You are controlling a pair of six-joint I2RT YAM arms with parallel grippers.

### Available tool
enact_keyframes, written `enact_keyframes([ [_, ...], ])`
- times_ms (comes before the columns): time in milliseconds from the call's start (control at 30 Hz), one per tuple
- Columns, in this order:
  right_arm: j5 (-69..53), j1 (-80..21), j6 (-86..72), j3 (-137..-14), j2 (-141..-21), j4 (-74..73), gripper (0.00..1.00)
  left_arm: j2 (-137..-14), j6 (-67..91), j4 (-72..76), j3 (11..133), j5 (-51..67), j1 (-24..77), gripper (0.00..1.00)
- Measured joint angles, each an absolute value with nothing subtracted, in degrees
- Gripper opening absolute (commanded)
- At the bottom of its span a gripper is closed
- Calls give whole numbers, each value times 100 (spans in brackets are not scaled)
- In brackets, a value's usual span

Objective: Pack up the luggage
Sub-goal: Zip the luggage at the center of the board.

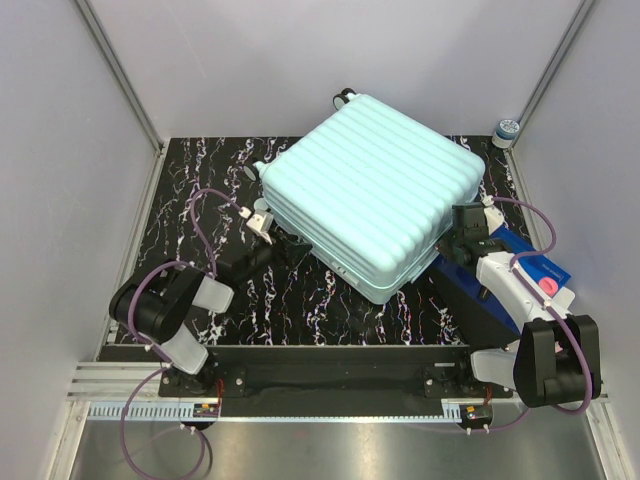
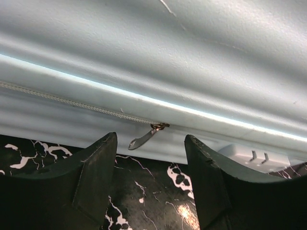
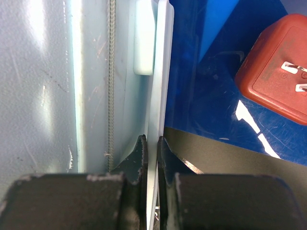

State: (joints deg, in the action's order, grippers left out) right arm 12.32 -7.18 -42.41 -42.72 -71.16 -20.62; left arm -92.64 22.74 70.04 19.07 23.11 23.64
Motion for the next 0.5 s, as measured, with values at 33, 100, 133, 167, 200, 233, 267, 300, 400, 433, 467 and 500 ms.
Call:
enact_keyframes([
  [33, 1232, -718, -4241, -4272, -7116, -2062, 0, -9301, 2274, 7041, 1920, 2248, 2377, 61],
  [100, 1232, -718, -4241, -4272, -7116, -2062, 0, -9365, 2270, 7052, 1946, 2117, 2401, 60],
  [133, 1229, -718, -4241, -4268, -7111, -2058, 0, -9400, 2268, 7057, 1955, 2038, 2408, 60],
  [167, 1229, -718, -4241, -4261, -7107, -2047, 0, -9421, 2265, 7059, 1955, 1992, 2412, 59],
  [200, 1232, -718, -4241, -4248, -7098, -2036, 0, -9441, 2263, 7059, 1957, 1938, 2414, 58],
  [233, 1229, -718, -4241, -4230, -7087, -2012, 0, -9465, 2257, 7065, 1959, 1894, 2418, 57],
  [267, 1229, -716, -4241, -4222, -7083, -1999, 0, -9483, 2252, 7061, 1968, 1855, 2425, 54],
  [300, 1229, -716, -4241, -4215, -7076, -1990, 0, -9502, 2252, 7063, 1984, 1815, 2425, 54],
  [400, 1229, -716, -4239, -4202, -7067, -1973, 0, -9535, 2252, 7072, 2027, 1719, 2462, 52],
  [433, 1229, -716, -4241, -4198, -7065, -1966, 0, -9542, 2255, 7074, 2036, 1697, 2482, 51],
  [467, 1229, -716, -4239, -4195, -7065, -1966, 0, -9544, 2257, 7076, 2040, 1673, 2499, 50],
  [500, 1232, -716, -4241, -4195, -7065, -1959, 0, -9548, 2268, 7076, 2045, 1660, 2506, 50],
])
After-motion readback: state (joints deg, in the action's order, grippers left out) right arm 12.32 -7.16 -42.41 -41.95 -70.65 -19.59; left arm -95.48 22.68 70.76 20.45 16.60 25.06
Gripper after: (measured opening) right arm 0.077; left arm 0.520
